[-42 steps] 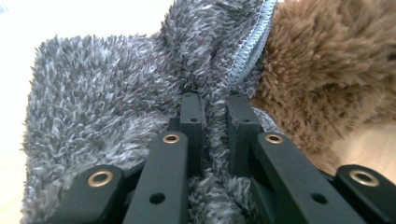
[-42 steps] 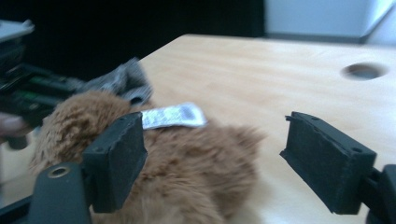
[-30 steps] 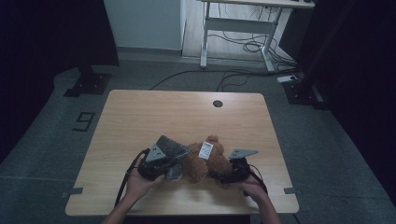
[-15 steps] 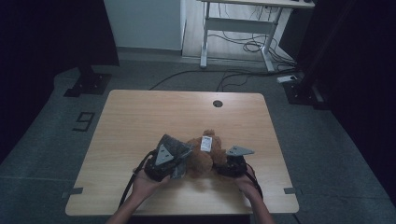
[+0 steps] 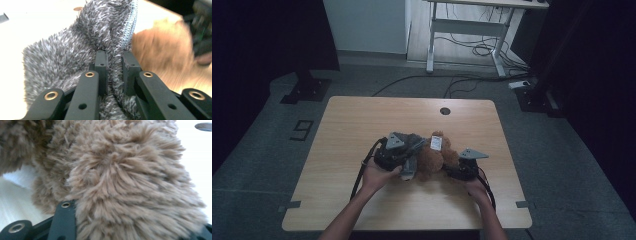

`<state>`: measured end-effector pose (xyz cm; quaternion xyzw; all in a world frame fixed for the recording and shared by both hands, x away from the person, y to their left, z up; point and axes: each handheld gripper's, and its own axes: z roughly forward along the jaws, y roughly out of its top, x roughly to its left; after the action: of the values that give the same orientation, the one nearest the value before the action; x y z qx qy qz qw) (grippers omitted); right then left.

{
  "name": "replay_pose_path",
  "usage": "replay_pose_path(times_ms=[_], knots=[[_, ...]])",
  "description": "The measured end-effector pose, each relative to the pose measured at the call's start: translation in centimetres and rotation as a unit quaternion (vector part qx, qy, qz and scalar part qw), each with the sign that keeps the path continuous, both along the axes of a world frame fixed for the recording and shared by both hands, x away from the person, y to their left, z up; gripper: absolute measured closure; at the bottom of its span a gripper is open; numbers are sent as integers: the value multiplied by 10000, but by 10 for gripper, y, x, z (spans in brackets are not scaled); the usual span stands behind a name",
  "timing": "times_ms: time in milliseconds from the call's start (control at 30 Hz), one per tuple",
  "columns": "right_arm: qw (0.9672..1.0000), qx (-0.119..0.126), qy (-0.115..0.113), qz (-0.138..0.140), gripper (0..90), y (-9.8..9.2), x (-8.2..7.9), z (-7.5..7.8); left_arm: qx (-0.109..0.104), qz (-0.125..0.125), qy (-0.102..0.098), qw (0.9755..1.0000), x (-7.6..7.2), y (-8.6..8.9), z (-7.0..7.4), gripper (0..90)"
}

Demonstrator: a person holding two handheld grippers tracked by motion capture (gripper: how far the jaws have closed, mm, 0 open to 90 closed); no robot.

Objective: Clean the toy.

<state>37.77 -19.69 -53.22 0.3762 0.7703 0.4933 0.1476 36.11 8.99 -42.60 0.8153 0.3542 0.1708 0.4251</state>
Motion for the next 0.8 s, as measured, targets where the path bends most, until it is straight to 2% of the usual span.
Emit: replay_pose_path(times_ms=[100,167,233,267,333,367,400,500,667,700,800], knots=[[9999,-30,-126,94,497,1,-6,-1,-164,-48,-71,9998,4,-14,12,770],[9998,-62,-152,126,494,1,-9,-1,-146,-101,-57,9998,9,-28,14,762],[9997,-74,-198,156,487,0,-10,-2,-50,-129,62,9999,16,-43,8,759],[9995,-89,-227,186,482,0,-11,-2,-20,-120,183,9998,20,-49,3,758],[9992,-118,-294,230,458,-2,-12,-3,42,-149,432,9989,27,-56,-13,758],[9991,-150,-294,263,432,-3,-13,-2,-9,-139,439,9989,28,-56,-19,760],[9991,-148,-291,277,411,-5,-14,-2,-73,-115,416,9990,27,-55,-23,764],[9991,71,-224,342,392,-12,-16,1,-134,-124,373,9991,22,-50,-29,771],[9981,437,-286,336,384,-29,-25,13,-48,-189,212,9996,8,-47,-33,771],[9980,448,-266,366,386,-29,-27,15,-9,-205,165,9997,6,-47,-34,772],[9984,268,-270,410,429,-27,-29,19,32,-186,9,9998,-3,-45,-37,772]])
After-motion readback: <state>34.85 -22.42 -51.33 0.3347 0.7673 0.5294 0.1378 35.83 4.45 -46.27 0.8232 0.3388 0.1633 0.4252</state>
